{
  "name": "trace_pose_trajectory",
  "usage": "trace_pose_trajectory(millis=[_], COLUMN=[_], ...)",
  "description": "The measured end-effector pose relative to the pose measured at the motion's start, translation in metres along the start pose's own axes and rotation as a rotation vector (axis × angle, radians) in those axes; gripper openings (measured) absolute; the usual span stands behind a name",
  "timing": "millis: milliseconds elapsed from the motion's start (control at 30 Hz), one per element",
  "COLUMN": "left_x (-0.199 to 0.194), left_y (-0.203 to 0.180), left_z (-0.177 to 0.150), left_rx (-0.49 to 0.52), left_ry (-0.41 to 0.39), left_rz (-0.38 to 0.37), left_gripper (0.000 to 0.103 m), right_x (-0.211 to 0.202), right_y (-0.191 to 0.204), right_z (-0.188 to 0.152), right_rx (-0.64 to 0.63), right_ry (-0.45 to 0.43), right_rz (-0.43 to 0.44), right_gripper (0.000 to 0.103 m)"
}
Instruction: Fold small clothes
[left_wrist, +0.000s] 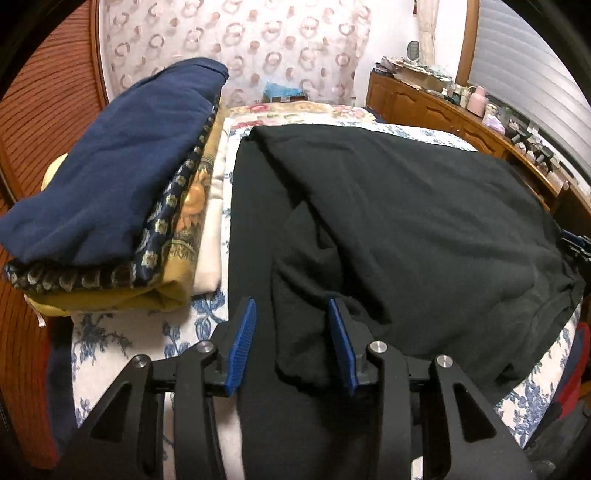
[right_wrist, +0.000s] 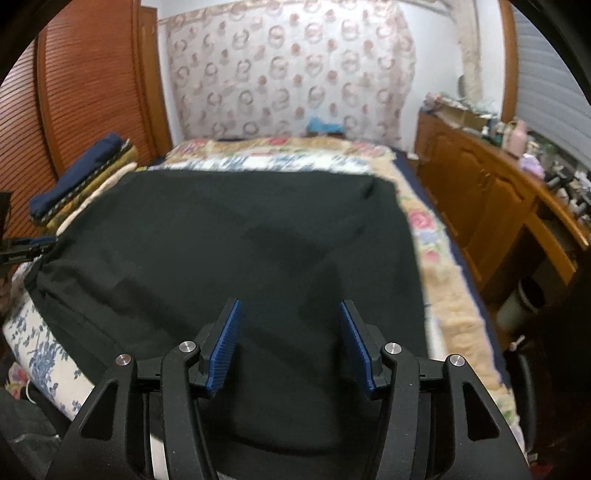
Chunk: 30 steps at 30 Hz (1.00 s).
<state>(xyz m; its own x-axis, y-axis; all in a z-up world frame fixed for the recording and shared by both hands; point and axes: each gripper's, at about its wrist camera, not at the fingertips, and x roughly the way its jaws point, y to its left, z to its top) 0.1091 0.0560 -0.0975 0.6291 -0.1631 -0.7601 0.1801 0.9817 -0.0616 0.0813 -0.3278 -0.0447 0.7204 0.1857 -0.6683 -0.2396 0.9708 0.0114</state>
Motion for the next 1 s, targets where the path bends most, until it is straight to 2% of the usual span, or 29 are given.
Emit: trace_pose_trajectory(millis=[167,300,333,367,433,600,700,800,900,1000], left_x=[-0.002,-0.006,-0.008,-0.010,-0.019,-0.063,-0.072,-0.060,-0.055,-0.057], left_y=[-0.003,-0.004,-0.006,-0.006,-0.005,0.007,0.018,0.023,0.022,0.021], left_z=[-0.002,-0.004,-0.005,-0.005,-0.006,-0.014,-0.020,-0.025,-0.028,-0.028], left_rx=[0.009,0.012,0.016,0.016,0.003,-0.072,-0.100,-0.101,-0.090,-0.077], left_ry=[-0.002,-0.014,-0.020,-0.027,-0.061,-0.185,-0.167,-0.108,-0.085,-0.085], left_rz=[-0.003,-0.055,-0.057,-0.063,-0.075,-0.016,0.007,0.014,0.017,0.029], left_gripper=[0.038,0.015,0.003,0.001,0.000,0.000,0.000,0.001,0.003,0.015], right_x=[0.017,0.019,0.020,0.020,0.020,0.020,0.020,0.020,0.020,0.020], right_y=[0.009,0.009,0.009,0.009,0.008,0.006,0.007,0.006,0.007,0.006], right_z=[-0.005,-0.011,-0.012,-0.012,-0.013,-0.015,-0.015,-0.015,-0.015,-0.015], right_rx=[-0.021,-0.030,-0.028,-0.030,-0.033,-0.027,-0.027,-0.028,-0.026,-0.027], right_ry=[0.038,0.026,0.022,0.017,0.005,-0.003,-0.003,-0.003,-0.004,-0.005], right_rz=[0.003,-0.002,0.000,0.000,0.003,0.006,0.006,0.006,0.007,0.007], right_gripper=[0.055,0.056,0.056,0.056,0.057,0.057,0.057,0.057,0.057,0.057])
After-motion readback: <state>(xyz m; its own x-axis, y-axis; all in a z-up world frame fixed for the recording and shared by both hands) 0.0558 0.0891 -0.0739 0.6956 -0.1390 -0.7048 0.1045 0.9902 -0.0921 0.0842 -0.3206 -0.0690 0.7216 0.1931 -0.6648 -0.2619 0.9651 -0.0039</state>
